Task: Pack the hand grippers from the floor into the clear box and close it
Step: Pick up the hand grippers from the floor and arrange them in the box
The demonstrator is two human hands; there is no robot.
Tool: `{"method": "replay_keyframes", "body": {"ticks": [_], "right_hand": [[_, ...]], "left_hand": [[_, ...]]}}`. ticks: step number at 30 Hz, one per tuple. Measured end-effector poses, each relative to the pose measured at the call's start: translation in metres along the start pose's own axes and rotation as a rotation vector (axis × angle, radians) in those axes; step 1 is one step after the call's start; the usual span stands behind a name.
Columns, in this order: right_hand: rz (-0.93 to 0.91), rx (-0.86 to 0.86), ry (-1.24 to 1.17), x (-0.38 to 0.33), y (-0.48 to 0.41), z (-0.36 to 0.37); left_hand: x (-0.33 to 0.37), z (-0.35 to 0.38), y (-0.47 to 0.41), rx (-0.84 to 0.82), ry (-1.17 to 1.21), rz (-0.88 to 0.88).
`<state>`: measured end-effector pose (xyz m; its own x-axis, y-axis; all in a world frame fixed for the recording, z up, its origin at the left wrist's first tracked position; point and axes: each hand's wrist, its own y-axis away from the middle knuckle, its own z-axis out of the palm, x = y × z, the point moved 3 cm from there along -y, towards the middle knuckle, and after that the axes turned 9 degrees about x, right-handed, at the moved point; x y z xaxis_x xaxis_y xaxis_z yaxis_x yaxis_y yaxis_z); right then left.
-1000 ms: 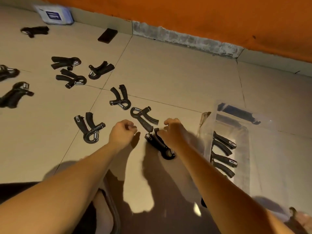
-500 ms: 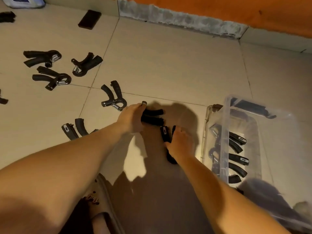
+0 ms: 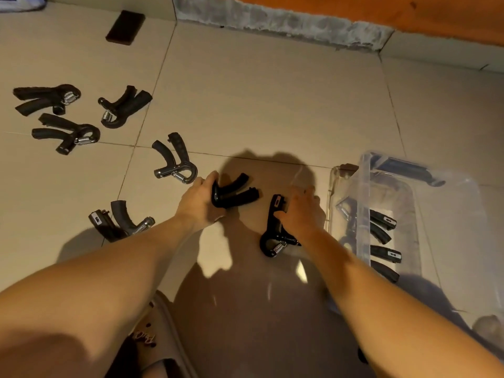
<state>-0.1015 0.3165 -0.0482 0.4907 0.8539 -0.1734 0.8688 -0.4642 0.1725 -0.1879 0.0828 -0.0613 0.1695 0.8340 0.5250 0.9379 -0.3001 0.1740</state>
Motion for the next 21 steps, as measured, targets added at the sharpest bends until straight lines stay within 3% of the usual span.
{"method": "replay_keyframes", "body": {"ticks": [4, 7, 12, 21], "right_hand": [[-0.414, -0.207, 0.254, -0.006, -0.005, -0.010], [-0.567, -0.295, 0.408, -0.009, 0.001, -0.007], [-0.518, -0.260, 0.369, -0.004, 0.000, -0.003], [-0.449, -0.224, 0.290, -0.002, 0.013, -0.020]], "left_hand": [[0.000, -0.008, 0.005, 0.004, 0.104, -0.120], [0.000, -0.014, 0.012, -0.004, 0.121, -0.170], [0.000, -0.017, 0.032, -0.037, 0.154, -0.268], [0.004, -0.029, 0.068, 0.064, 0.162, -0.330]]}}
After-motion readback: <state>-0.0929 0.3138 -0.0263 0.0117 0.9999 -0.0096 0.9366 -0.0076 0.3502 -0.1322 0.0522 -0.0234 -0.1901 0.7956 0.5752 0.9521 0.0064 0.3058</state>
